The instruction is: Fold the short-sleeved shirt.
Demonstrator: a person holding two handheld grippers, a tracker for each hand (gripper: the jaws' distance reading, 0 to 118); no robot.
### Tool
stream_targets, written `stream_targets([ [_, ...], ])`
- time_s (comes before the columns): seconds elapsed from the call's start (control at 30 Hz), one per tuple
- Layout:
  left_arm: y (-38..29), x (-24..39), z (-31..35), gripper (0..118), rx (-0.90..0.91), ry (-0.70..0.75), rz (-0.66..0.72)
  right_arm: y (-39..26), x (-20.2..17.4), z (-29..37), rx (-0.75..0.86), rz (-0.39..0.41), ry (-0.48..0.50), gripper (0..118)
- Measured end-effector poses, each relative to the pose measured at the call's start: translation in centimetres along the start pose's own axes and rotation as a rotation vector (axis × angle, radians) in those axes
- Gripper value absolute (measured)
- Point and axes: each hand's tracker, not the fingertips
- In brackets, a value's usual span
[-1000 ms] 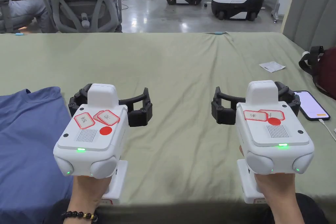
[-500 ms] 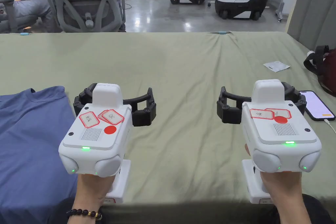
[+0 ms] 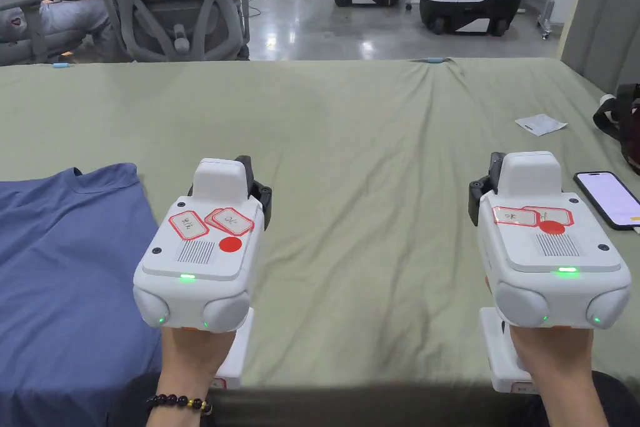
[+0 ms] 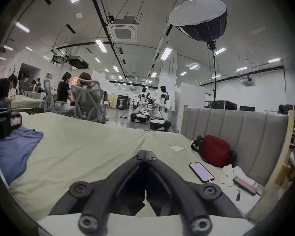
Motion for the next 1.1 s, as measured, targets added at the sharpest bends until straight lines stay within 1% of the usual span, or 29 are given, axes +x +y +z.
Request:
stream_targets([
  [0.03,-0.1,-0.3,0.0,0,-0.015,-0.042,0.024,-0.1,0.3,0.1,-0.005,-0.011,0.033,0],
  [0.13,-0.2,-0.1,0.0,0,-0.003,-0.008,0.036,0.2,0.0,0.1,0.000,0.013,0.013,0],
  [0.2,-0.3,-0.5,0.1,0,-0.007,-0.004,0.032,0.1,0.0,0.3,0.003,0.013,0.033,0],
  [0.27,-0.1,-1.0,0.4,0,-0.005,0.003,0.037,0.5,-0.7,0.2,0.007,0.010,0.045,0],
  [0.37,0.1,-3.0,1.1,0,0.011,0.054,0.052,0.8,-2.5,-0.2,0.006,0.010,0.073,0],
  [0.43,0.1,-5.2,2.0,0,0.021,0.129,0.042,1.1,-4.4,-0.6,0.009,-0.001,0.138,0],
  [0.5,0.1,-7.6,3.2,0,0.019,0.186,0.031,1.7,-7.1,-0.9,0.023,-0.007,0.180,0],
  [0.63,-0.6,-13.2,6.7,0,0.003,0.342,0.026,3.2,-14.2,-1.2,0.046,-0.025,0.353,0],
  [0.73,-1.2,-16.7,9.1,0,-0.031,0.437,0.031,4.2,-19.2,-0.2,0.066,-0.033,0.492,1],
  [0.8,-1.4,-18.1,10.2,0,-0.042,0.488,0.039,4.9,-21.7,0.4,0.080,-0.025,0.542,1],
  [0.93,-1.6,-19.3,11.0,0,-0.033,0.500,0.068,5.2,-24.0,1.0,0.076,-0.023,0.587,1],
  [1.1,-2.0,-19.5,9.2,0,-0.087,0.459,0.057,4.9,-23.9,0.9,0.060,-0.015,0.592,1],
])
